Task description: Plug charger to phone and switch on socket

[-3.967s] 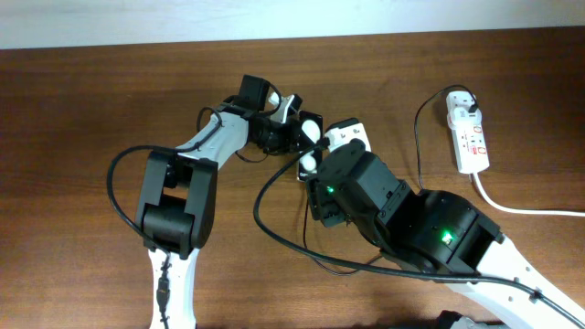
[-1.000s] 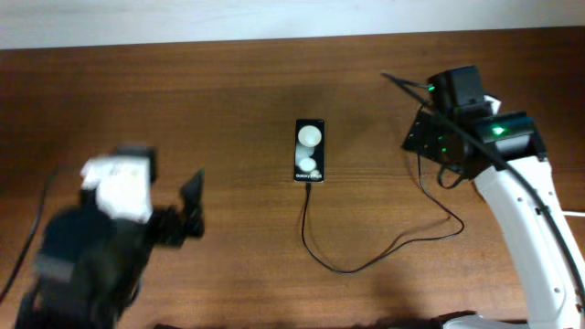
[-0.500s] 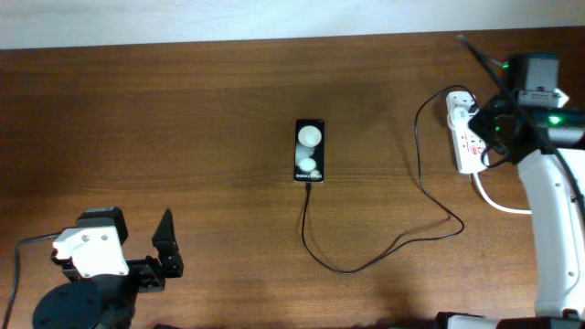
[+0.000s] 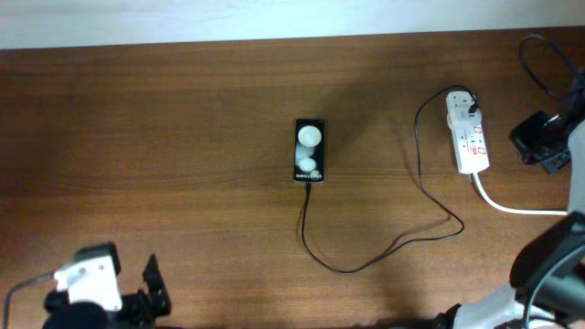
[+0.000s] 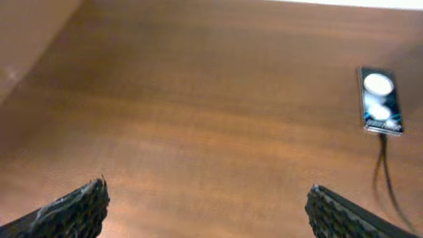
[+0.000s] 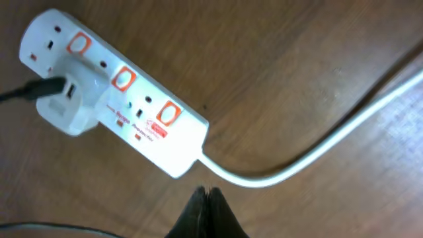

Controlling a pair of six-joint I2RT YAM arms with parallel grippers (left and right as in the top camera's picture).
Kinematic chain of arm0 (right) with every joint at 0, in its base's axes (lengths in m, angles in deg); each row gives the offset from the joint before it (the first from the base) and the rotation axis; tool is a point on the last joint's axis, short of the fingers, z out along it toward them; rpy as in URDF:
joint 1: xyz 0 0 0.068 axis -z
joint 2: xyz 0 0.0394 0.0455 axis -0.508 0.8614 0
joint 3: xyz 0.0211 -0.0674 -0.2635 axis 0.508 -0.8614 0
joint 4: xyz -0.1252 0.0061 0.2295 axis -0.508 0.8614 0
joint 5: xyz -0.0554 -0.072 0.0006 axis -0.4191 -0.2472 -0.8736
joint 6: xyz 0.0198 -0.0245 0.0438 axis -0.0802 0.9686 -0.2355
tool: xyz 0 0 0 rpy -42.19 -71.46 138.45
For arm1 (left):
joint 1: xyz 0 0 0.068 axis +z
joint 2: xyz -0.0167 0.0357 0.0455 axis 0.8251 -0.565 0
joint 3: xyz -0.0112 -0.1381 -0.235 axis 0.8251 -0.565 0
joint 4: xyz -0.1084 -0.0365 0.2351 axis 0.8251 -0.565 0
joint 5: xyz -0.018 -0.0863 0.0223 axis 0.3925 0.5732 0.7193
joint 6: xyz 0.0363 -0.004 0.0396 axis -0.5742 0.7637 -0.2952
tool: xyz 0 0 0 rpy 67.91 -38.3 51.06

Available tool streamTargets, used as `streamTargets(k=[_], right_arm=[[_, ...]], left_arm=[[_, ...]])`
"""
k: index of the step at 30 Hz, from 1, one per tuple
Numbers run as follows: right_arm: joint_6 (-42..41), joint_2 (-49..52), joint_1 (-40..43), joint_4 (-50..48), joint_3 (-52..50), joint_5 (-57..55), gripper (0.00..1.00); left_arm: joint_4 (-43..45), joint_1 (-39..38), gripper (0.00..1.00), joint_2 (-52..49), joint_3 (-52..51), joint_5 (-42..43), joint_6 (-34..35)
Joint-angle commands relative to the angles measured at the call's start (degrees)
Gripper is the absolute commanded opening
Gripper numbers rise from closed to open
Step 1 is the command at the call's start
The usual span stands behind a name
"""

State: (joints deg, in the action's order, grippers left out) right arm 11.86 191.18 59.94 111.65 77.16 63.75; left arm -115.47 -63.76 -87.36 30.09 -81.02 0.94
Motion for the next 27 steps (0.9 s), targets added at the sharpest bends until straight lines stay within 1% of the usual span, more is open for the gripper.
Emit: streamTargets(k=[1, 5, 9, 13, 20, 27], right_arm=[[2.01, 4.87, 0.35, 1.66, 5.86, 3.17, 0.04], [1.95, 10.34, 0.26, 1.40, 8.90, 10.64, 0.04], [1.14, 13.46, 0.20, -0.39, 8.90, 11.63, 0.04], [0.85, 14.78, 0.20, -4.13, 8.90, 16.63, 0.04], [-1.40, 15.74, -1.70, -6.93, 8.87, 16.57, 0.04], [-5.66, 19.87, -4.66, -10.40, 8.87, 13.64, 0.04]], left_arm=[[-2.03, 1.97, 0.99, 5.68, -0.48, -0.74, 0.68], [-2.05, 3.08, 0.99, 12.74, -0.48, -0.74, 0.68], [-2.05, 3.08, 0.99, 16.41, -0.50, -0.74, 0.68], [-2.05, 3.08, 0.99, 18.62, -0.48, -0.74, 0.68], [-2.05, 3.08, 0.99, 20.09, -0.48, -0.74, 0.68], [-2.23, 3.08, 0.99, 24.09, -0.31, -0.74, 0.68]])
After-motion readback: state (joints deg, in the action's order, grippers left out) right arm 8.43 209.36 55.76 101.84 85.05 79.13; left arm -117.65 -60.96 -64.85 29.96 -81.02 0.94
